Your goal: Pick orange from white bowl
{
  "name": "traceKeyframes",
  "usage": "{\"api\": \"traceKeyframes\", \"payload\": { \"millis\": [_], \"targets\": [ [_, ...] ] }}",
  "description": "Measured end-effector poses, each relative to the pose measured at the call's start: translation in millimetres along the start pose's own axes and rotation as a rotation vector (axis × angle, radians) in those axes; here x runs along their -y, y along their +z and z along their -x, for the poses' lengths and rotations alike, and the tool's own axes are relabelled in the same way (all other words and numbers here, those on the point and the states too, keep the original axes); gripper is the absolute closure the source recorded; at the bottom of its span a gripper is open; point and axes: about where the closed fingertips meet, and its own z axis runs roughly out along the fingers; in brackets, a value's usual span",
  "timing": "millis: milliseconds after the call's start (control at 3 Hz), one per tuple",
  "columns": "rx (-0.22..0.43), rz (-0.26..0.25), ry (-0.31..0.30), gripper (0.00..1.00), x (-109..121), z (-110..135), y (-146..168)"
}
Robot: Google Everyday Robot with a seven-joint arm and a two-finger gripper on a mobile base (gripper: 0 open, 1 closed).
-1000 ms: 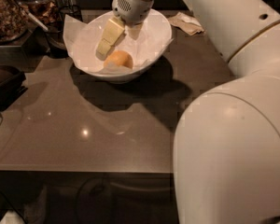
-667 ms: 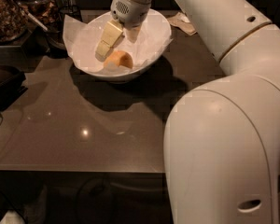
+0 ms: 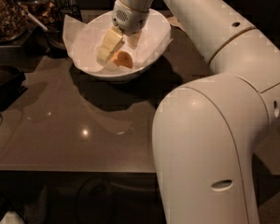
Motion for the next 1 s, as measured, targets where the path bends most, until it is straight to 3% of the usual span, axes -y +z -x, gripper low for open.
{"api": "traceKeyframes", "payload": {
  "millis": [667, 1000],
  "targets": [
    [-0.048, 0.034, 0.07, 0.15, 10.8, -15.5, 30.5],
    [-0.067, 0.046, 0.075, 0.34, 9.0, -20.1, 41.0]
  ]
}}
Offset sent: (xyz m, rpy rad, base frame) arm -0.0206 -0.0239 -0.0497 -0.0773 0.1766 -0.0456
